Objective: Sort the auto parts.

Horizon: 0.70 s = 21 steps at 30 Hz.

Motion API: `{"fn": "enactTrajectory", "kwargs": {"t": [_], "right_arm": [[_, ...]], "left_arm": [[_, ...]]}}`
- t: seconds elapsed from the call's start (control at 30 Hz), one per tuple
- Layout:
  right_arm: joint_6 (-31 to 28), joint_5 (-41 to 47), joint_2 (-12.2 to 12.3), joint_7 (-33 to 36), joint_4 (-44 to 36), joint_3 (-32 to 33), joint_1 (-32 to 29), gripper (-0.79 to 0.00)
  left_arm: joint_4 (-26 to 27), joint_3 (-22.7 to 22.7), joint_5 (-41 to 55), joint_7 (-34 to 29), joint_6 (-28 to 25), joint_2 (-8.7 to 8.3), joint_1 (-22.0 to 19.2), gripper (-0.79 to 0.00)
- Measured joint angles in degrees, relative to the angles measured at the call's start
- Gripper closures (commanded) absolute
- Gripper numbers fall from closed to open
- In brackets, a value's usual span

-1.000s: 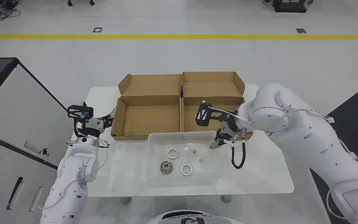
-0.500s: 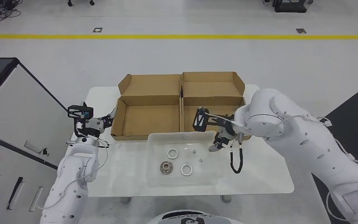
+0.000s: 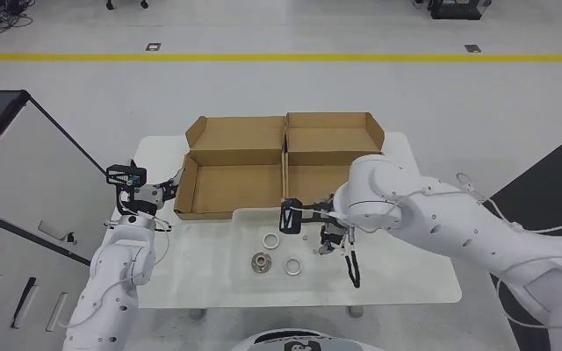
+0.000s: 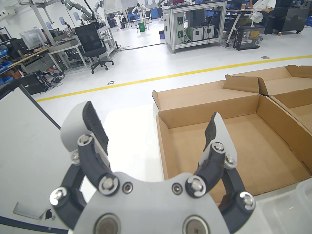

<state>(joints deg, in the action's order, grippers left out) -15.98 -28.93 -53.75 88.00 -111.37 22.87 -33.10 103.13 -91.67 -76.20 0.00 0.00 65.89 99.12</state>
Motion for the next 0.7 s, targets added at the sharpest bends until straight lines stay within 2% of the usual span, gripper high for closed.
{"fn": "enactTrajectory", "kwargs": {"t": [0.17,0.23,0.33,0.47,0.7], "right_arm": [[0.2,1.4,-1.7,0.0,1.9,-2.6,1.2,-0.785],[0.3,1.7,-2.2,0.0,2.3,-3.2,1.3,-0.72],[0.7,1.8,-2.7,0.0,3.4,-4.0,1.2,-0.536],[1.3,1.6,-3.0,0.0,4.7,-4.4,0.6,-0.419],[0.6,1.4,-3.0,-0.4,6.1,-4.8,-1.2,-0.382]], "left_arm": [[0.0,0.0,0.0,0.0,0.0,0.0,0.0,-0.785],[0.0,0.0,0.0,0.0,0.0,0.0,0.0,-0.785],[0.0,0.0,0.0,0.0,0.0,0.0,0.0,-0.785],[0.0,0.0,0.0,0.0,0.0,0.0,0.0,-0.785],[0.0,0.0,0.0,0.0,0.0,0.0,0.0,-0.785]]}}
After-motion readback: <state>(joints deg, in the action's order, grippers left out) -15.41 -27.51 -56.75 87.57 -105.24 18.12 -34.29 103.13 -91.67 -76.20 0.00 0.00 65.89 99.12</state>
